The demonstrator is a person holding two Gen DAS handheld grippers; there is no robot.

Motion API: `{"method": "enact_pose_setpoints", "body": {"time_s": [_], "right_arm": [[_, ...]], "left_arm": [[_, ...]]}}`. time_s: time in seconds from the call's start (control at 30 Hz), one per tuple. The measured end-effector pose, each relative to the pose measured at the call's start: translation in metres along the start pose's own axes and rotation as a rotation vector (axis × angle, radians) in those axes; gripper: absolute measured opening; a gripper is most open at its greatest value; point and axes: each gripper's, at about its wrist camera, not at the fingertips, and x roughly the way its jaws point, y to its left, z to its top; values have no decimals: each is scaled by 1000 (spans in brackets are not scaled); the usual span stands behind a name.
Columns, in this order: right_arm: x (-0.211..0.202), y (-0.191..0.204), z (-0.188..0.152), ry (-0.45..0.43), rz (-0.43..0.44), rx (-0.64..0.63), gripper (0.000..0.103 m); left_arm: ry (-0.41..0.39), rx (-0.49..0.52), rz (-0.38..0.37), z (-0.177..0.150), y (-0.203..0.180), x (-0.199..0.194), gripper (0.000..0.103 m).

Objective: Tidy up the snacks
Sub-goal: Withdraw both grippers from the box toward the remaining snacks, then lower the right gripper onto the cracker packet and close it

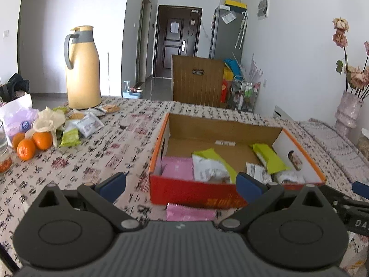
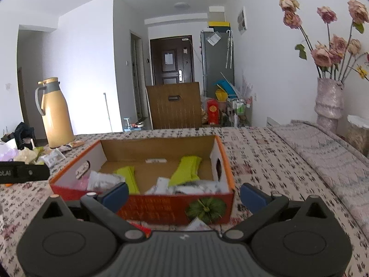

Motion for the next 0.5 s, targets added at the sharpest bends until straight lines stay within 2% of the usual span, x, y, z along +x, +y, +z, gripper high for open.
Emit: {"method": "enact_pose_setpoints", "body": {"time_s": [0.5], "right_arm": [[-26,-37,-49,63,-52,56,103]], "left_arm": [[88,31,-3,-48,11,5,103]]}}
